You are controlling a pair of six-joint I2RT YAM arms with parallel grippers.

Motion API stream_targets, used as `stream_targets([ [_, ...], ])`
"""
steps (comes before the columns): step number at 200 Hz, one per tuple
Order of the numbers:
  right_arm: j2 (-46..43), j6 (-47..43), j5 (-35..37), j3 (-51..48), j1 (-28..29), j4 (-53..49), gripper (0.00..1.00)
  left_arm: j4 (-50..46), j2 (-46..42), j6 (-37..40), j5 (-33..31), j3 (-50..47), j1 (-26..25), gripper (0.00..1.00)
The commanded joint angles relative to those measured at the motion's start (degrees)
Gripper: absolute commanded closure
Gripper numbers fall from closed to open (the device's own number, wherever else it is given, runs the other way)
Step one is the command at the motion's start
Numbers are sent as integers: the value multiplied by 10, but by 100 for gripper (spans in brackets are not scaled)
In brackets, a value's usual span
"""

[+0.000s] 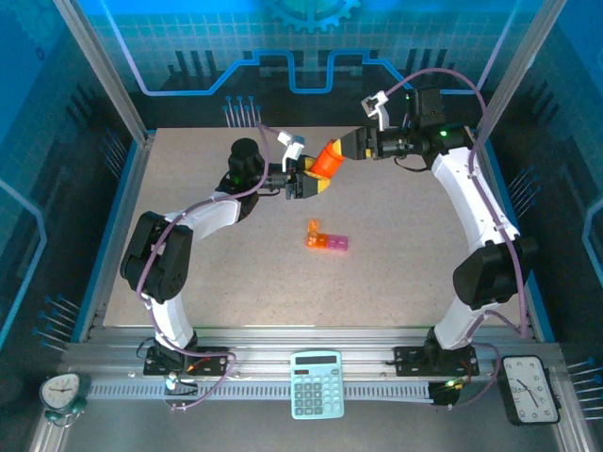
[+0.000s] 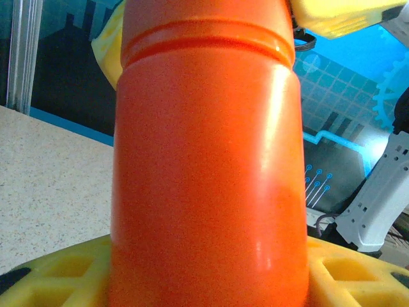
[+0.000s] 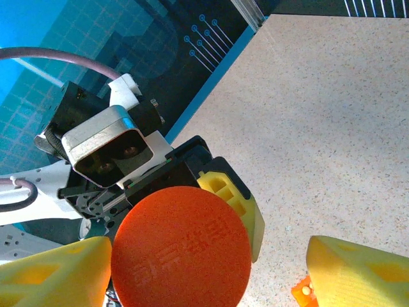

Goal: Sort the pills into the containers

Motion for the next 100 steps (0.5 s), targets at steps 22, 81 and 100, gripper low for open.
stream_targets([
  [22, 6, -5, -30, 6, 6, -3, 27, 25, 0, -8, 18, 22, 6, 94],
  [81, 7, 0, -46, 0, 8, 6, 42, 26, 3, -12, 18, 22, 6, 94],
  [100, 9, 2, -48, -1, 11, 7, 44, 25, 3, -12, 18, 23, 6, 94],
])
